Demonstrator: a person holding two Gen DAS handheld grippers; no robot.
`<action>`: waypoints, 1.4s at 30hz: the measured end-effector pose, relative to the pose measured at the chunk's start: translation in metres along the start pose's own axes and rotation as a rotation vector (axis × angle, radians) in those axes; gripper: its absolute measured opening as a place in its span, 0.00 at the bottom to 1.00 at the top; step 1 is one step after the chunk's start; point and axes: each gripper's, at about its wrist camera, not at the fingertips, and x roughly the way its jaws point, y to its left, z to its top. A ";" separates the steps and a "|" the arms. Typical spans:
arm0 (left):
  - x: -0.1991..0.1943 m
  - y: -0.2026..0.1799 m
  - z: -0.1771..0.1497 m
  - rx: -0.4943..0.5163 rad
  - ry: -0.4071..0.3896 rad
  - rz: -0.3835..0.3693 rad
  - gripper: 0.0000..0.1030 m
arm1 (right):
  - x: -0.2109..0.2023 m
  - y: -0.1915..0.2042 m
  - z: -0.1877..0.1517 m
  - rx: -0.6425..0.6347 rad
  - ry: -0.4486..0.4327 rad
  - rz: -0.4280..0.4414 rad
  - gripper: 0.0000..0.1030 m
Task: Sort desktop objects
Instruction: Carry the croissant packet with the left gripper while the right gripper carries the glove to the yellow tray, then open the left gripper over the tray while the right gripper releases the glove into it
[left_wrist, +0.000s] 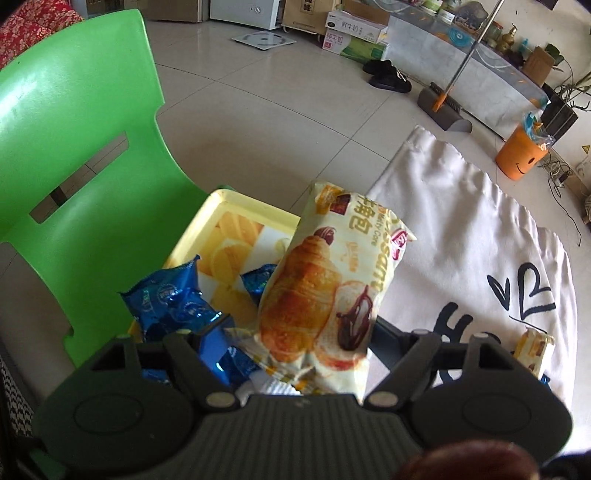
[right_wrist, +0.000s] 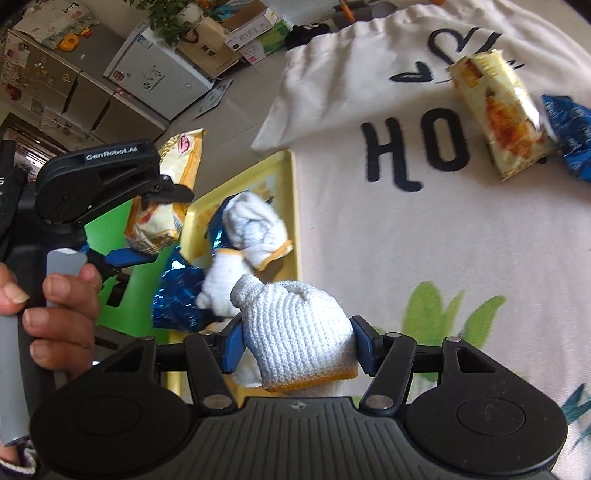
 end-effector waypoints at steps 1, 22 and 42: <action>-0.002 0.004 0.002 -0.005 -0.005 0.001 0.76 | 0.006 0.009 -0.003 -0.014 0.016 0.026 0.58; -0.001 0.035 0.020 -0.053 -0.032 0.015 0.80 | 0.066 0.058 -0.023 -0.006 0.078 0.099 0.71; -0.009 0.005 0.007 -0.016 -0.051 -0.090 0.93 | 0.037 0.030 -0.003 0.031 0.030 0.017 0.71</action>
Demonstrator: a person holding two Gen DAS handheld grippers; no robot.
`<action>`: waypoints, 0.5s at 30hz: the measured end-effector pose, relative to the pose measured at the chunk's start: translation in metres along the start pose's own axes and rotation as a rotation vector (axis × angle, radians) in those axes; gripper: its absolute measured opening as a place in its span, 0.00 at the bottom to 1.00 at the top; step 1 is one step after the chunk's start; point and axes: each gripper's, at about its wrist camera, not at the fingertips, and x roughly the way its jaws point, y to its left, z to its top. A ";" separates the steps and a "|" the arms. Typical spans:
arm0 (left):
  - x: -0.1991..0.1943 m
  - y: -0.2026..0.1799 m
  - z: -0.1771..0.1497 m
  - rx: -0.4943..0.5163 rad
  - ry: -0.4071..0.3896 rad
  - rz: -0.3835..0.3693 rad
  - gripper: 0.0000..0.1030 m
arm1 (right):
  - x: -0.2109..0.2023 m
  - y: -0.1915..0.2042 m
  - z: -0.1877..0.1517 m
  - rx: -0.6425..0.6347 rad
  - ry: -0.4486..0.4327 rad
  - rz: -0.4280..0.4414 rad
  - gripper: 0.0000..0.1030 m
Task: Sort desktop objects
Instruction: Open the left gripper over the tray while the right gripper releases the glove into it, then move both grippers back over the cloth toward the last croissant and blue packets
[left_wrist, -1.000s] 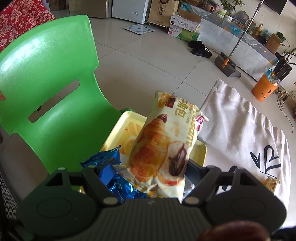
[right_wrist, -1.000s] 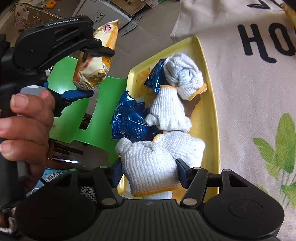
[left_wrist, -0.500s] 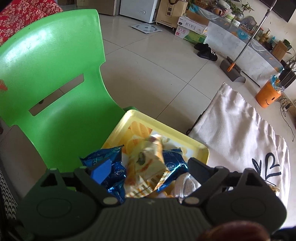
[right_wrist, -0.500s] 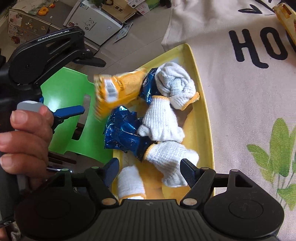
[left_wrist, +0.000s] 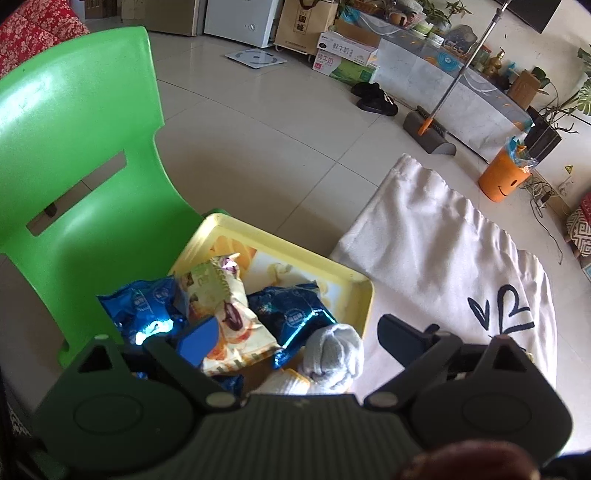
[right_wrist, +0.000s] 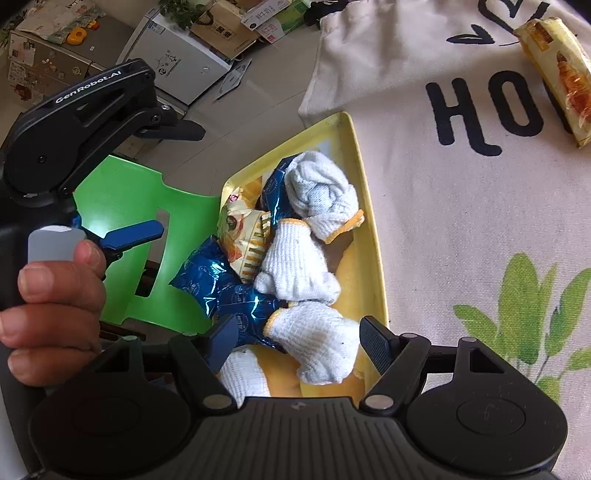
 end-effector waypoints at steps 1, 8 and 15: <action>0.001 -0.002 -0.002 -0.002 0.008 -0.018 0.93 | -0.003 -0.003 0.002 0.002 -0.004 -0.015 0.71; 0.006 -0.020 -0.016 0.034 0.026 -0.066 0.99 | -0.028 -0.031 0.013 0.063 -0.045 -0.116 0.72; 0.010 -0.036 -0.027 0.067 0.037 -0.090 0.99 | -0.050 -0.051 0.023 0.097 -0.074 -0.187 0.72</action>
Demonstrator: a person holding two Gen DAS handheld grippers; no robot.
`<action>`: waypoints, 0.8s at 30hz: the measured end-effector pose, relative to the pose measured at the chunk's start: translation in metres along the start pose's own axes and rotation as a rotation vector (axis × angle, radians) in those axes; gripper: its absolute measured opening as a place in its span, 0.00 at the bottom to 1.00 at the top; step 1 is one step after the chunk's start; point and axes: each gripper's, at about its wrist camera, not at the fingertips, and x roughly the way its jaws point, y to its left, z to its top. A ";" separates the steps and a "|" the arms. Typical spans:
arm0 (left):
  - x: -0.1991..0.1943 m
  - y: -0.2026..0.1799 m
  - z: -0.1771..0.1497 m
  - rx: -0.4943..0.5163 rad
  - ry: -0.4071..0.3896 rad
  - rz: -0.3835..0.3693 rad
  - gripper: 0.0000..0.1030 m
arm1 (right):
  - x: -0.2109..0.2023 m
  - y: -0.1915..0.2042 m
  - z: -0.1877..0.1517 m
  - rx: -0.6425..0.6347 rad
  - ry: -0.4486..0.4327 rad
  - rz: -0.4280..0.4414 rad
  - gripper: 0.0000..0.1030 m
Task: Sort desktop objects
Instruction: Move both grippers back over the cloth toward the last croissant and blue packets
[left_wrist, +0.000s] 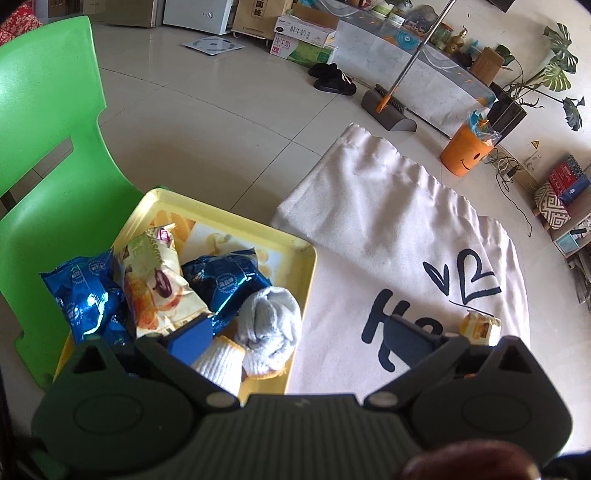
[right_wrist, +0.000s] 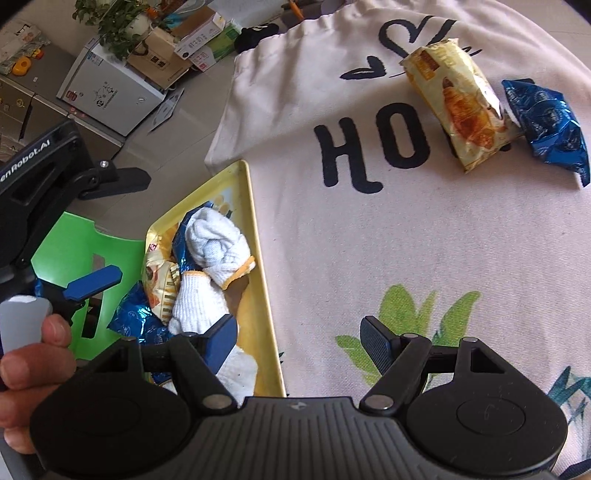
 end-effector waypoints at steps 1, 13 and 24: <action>0.001 -0.003 -0.001 0.003 0.003 -0.002 0.99 | -0.005 -0.003 0.002 0.000 -0.014 -0.010 0.72; 0.021 -0.044 -0.030 0.102 0.074 -0.050 0.99 | -0.054 -0.055 0.037 0.089 -0.137 -0.117 0.72; 0.047 -0.079 -0.066 0.209 0.162 -0.061 0.99 | -0.078 -0.105 0.055 0.181 -0.182 -0.196 0.73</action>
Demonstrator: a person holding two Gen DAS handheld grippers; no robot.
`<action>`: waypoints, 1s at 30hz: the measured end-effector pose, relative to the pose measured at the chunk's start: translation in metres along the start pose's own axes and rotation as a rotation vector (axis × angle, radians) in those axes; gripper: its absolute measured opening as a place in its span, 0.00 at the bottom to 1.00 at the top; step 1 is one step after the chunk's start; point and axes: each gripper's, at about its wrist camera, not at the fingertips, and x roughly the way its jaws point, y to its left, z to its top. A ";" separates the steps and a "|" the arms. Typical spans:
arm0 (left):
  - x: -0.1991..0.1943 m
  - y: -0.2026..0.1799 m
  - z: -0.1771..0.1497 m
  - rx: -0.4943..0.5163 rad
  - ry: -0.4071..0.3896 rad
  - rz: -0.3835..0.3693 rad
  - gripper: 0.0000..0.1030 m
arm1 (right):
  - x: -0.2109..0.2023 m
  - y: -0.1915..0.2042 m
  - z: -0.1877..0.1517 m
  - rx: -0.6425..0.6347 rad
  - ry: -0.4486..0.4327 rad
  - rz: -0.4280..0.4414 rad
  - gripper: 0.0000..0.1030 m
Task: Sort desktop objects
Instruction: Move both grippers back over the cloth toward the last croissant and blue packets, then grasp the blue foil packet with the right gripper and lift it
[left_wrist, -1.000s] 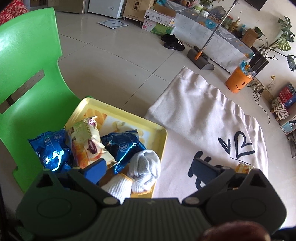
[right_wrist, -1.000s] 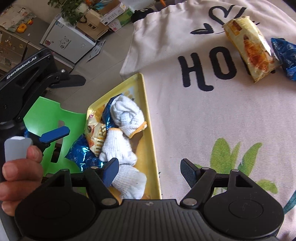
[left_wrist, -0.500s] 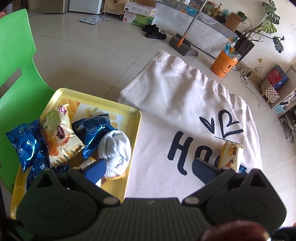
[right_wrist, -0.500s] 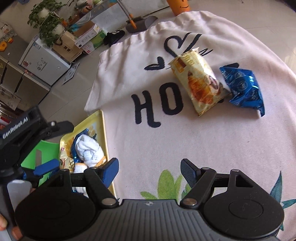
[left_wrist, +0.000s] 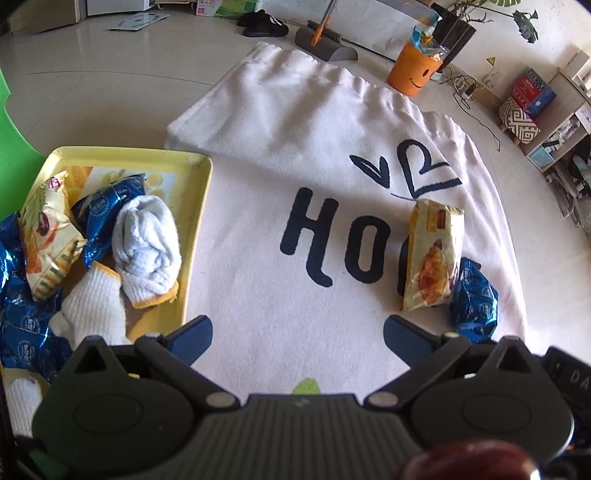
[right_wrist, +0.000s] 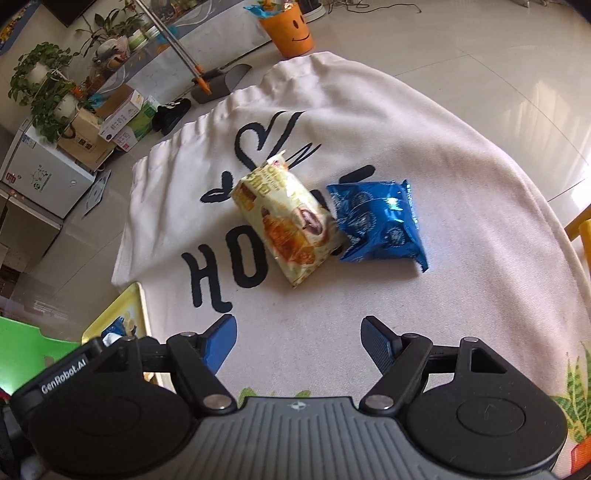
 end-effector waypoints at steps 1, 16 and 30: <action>0.003 -0.004 -0.003 0.013 0.011 0.002 0.99 | -0.001 -0.007 0.004 0.018 -0.008 -0.013 0.73; 0.035 -0.042 -0.029 0.129 0.100 -0.009 0.99 | 0.044 -0.071 0.067 0.147 -0.092 -0.149 0.73; 0.045 -0.049 -0.035 0.155 0.131 -0.002 0.99 | 0.061 -0.079 0.084 0.205 -0.181 -0.149 0.73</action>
